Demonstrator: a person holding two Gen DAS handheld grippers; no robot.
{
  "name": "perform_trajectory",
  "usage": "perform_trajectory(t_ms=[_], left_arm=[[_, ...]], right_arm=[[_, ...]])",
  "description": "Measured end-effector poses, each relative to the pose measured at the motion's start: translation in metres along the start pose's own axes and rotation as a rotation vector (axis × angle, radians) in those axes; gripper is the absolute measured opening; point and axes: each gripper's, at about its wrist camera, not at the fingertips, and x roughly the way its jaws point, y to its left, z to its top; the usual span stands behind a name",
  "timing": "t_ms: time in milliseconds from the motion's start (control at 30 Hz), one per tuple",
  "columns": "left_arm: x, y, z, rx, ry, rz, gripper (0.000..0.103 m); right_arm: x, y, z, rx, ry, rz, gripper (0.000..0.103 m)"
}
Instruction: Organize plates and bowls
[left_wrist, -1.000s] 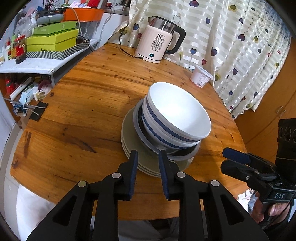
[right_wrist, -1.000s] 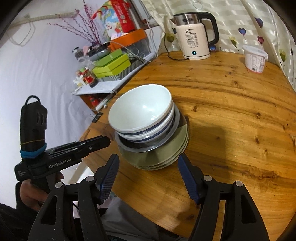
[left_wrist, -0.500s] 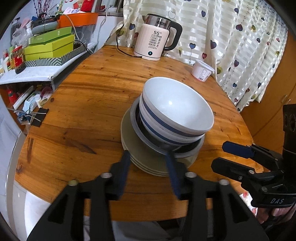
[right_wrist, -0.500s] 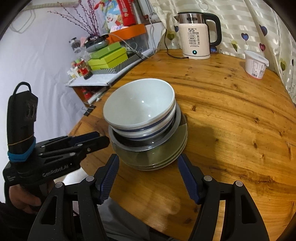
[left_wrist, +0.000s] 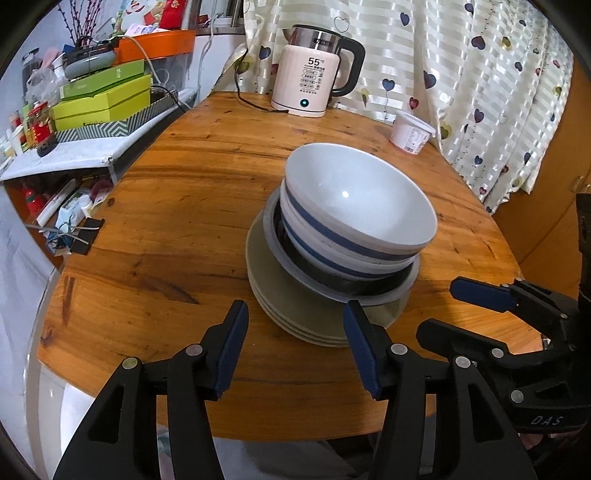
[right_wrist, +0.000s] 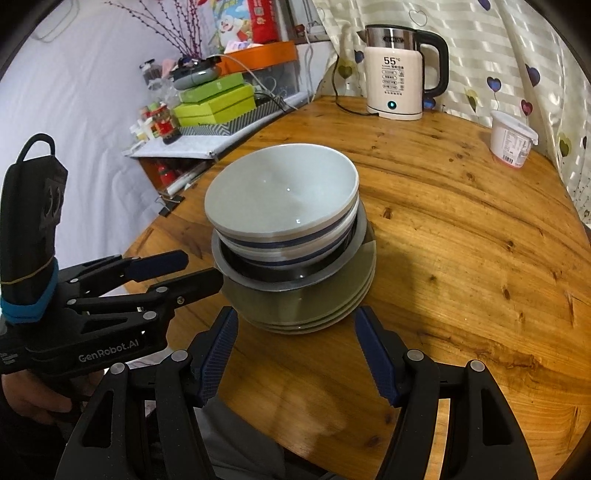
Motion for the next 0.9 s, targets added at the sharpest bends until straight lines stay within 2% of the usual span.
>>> perform_trajectory(t_ms=[400,533,900], left_arm=[[0.0043,-0.0069,-0.002,0.026,0.017,0.034,0.055],[0.0066,-0.0067,-0.0044,0.008,0.029,0.003,0.055],[0.0051,-0.0086,-0.0058,-0.003,0.023,-0.006,0.055]], right_arm=[[0.0012,0.0006,-0.0021,-0.001,-0.002,-0.028,0.069],[0.001,0.0004,-0.002,-0.002,-0.002,-0.026,0.069],[0.0009,0.0015,-0.005,-0.005,-0.005,-0.027,0.07]])
